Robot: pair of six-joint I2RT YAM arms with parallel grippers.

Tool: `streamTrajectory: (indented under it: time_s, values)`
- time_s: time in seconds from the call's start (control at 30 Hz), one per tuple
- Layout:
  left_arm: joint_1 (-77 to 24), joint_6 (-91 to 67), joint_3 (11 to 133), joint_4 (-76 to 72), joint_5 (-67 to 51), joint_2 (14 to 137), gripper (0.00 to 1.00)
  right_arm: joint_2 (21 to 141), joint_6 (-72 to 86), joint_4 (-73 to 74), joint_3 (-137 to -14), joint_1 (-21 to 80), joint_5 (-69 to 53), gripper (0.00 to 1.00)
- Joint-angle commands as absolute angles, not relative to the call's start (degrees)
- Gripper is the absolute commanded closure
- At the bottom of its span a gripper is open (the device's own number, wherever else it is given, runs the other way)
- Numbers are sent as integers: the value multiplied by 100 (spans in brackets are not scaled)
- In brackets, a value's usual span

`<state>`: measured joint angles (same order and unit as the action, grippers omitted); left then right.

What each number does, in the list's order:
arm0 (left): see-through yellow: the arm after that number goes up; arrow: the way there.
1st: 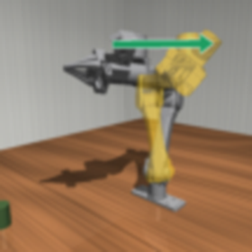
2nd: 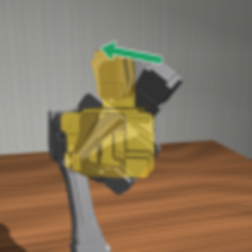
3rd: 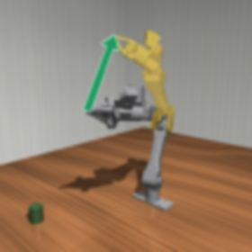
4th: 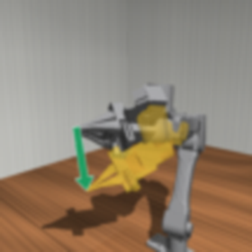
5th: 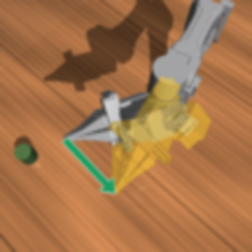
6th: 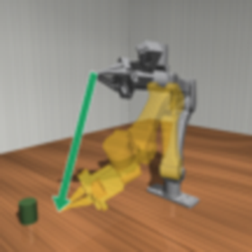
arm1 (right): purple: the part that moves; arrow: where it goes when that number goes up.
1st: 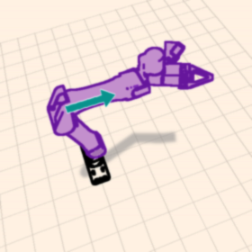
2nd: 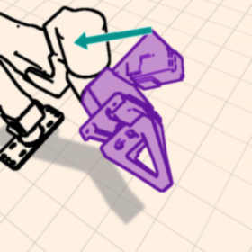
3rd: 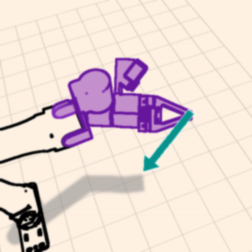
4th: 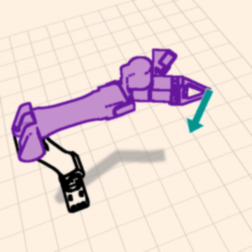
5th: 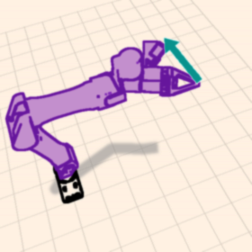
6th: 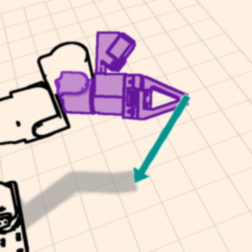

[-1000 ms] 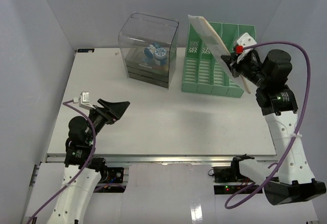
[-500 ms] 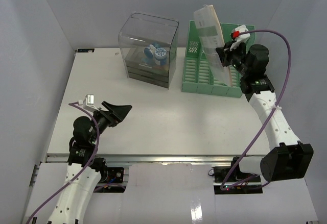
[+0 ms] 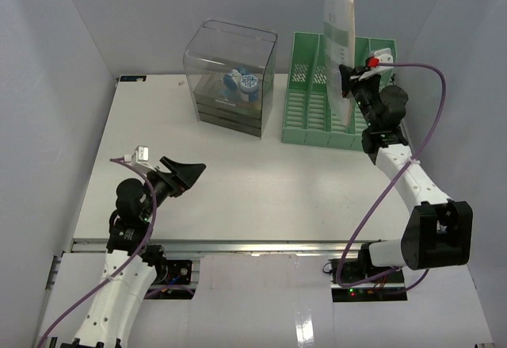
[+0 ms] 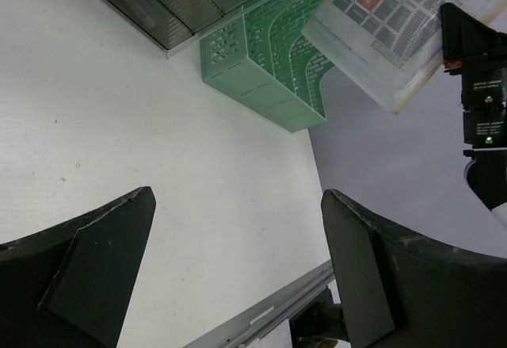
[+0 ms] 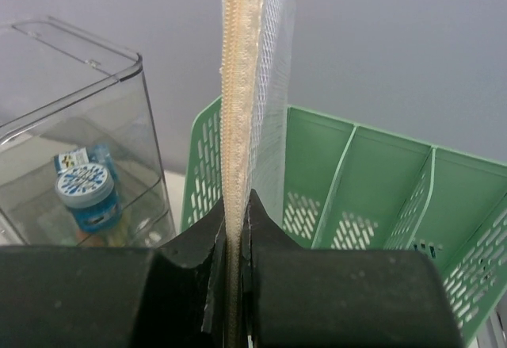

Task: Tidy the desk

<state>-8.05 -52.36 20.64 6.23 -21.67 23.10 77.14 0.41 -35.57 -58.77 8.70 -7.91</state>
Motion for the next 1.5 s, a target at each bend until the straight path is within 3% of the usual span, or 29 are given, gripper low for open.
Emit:
streamTrajectory:
  time_s: [0.0, 0.2, 1.03, 1.23, 1.3, 1.47]
  values:
    - [-782, -5258, 1891, 425, -2229, 2370, 3, 7819, 45, -6897, -4626, 937, -622, 92]
    - [-782, -5300, 1775, 378, -2243, 2450, 3, 8443, -233, -8934, -3980, 940, -1206, 92]
    - [-782, -4883, 2294, 659, -2272, 3181, 2, 10201, -844, -10417, -5297, 976, -1153, 92]
    - [-782, -4820, 2228, 592, -2312, 3328, 2, 10302, -757, -10828, -4882, 963, -1191, 92]
    - [-782, -4832, 2141, 508, -2312, 3305, 2, 10151, -732, -10826, -4433, 930, -1362, 88]
    - [-782, -4920, 1912, 261, -2379, 3372, 2, 9467, -504, -10794, -3625, 839, -1655, 64]
